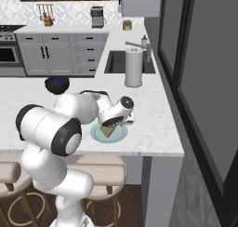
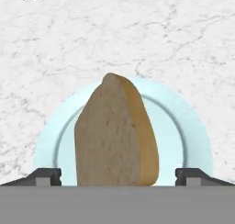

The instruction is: Start the toaster. Once the lever pops up, take the bread to the plate on the dining counter.

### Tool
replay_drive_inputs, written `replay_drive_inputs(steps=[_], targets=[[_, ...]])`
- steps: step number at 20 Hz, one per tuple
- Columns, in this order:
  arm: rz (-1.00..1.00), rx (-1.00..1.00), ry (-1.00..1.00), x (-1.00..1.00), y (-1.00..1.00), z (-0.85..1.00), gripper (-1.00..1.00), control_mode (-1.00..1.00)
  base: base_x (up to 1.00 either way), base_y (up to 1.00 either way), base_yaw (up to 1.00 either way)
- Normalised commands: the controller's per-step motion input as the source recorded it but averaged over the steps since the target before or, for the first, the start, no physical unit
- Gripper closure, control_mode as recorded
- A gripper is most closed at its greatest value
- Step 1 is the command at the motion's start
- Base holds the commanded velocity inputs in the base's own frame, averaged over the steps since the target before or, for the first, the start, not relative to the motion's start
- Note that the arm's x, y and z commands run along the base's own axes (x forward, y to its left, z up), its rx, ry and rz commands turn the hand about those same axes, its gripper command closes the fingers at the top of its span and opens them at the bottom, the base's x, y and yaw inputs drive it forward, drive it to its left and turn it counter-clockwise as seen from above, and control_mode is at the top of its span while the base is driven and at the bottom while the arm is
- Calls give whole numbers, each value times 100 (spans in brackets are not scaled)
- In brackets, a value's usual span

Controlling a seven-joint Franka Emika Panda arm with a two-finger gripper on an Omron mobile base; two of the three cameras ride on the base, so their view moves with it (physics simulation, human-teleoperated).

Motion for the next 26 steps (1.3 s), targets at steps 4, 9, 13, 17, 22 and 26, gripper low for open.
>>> replay_drive_inputs(steps=[4, 9, 13, 17, 22, 26], targets=[[4, -17, 3, 0, 1, 43, -100, -100, 0, 0, 0], [3, 0, 0, -6, 0, 55, -100, -100, 0, 0, 0], [0, 0, 0, -1, -1, 53, -100, -100, 0, 0, 0], [0, 0, 0, -14, 0, 58, -100, -100, 0, 0, 0], [0, -1, 0, -76, 0, 62, -100, -100, 0, 0, 0], [0, -4, 0, -99, 3, 55, -100, -100, 0, 0, 0]])
